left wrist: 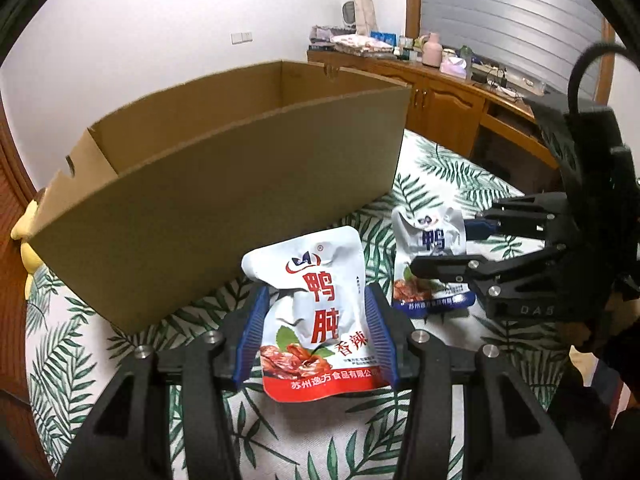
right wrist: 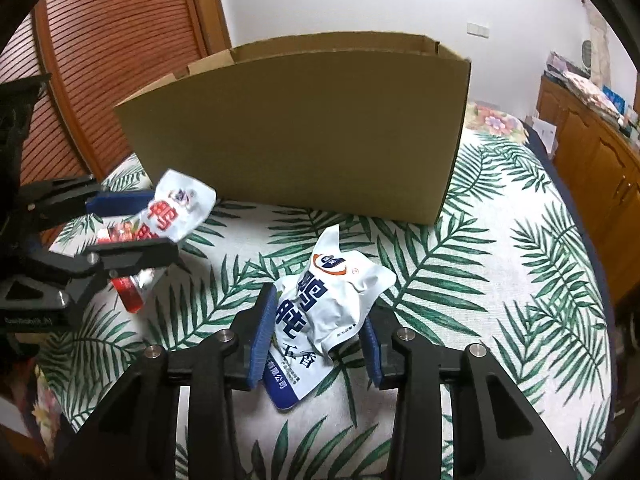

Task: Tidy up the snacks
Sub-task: 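Grasp a white duck pouch with the left gripper while the right grasps another, then lift both white duck pouches and carry them over the box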

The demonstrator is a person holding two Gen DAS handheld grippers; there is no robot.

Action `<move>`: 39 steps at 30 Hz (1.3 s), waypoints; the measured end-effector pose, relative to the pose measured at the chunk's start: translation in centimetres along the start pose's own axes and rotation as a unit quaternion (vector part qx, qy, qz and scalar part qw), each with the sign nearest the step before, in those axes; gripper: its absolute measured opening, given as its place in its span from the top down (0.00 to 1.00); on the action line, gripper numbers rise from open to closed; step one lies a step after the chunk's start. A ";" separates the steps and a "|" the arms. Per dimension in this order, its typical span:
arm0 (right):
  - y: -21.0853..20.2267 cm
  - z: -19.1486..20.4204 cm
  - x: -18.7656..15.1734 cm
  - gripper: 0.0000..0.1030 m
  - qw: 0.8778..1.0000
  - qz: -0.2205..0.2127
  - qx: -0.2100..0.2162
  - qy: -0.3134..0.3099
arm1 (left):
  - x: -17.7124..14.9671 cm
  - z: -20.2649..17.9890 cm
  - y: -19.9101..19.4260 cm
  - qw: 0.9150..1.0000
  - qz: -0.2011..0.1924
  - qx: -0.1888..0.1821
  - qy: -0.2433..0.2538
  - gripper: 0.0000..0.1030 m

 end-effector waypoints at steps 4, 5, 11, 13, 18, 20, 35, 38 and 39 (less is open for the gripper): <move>-0.3 0.2 0.0 0.65 1.000 -0.003 0.003 -0.003 | 0.5 -0.1 -0.4 1.000 -0.009 0.004 0.003 0.53; -0.6 0.2 0.1 0.67 1.000 -0.010 0.003 -0.002 | 0.6 -0.1 -0.5 1.000 -0.012 0.005 0.003 0.53; -2.7 1.1 1.3 0.80 0.999 -0.038 0.018 -0.004 | 1.4 0.0 -1.5 1.000 -0.027 0.007 -0.004 0.53; -3.2 1.4 1.6 0.80 0.999 -0.042 0.019 -0.010 | 1.8 0.3 -2.0 0.999 -0.035 0.008 -0.008 0.53; -5.0 2.1 2.8 0.80 0.998 -0.062 0.023 -0.019 | 3.2 1.2 -3.8 0.998 -0.061 0.013 -0.021 0.53; -5.7 2.5 3.5 0.80 0.997 -0.071 0.023 -0.025 | 4.1 1.5 -4.6 0.997 -0.074 0.016 -0.027 0.53; -9.3 4.7 12.7 0.80 0.986 -0.132 0.008 -0.102 | 10.1 6.9 -5.9 0.987 -0.133 0.064 -0.059 0.52; -8.9 4.9 14.4 0.80 0.984 -0.138 0.004 -0.113 | 10.9 8.3 -5.0 0.986 -0.132 0.072 -0.069 0.52; -8.8 4.9 14.9 0.80 0.984 -0.140 0.004 -0.114 | 11.0 8.6 -4.7 0.986 -0.131 0.073 -0.072 0.52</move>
Point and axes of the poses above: each gripper's, at about its wrist camera, not at the fingertips, and y roughly the way its jaws point, z to its left, x to its top, the point moved 7 cm from there along y, roughly the way its jaws point, and after that the axes turned 11 degrees about x, right-handed, at the moved point
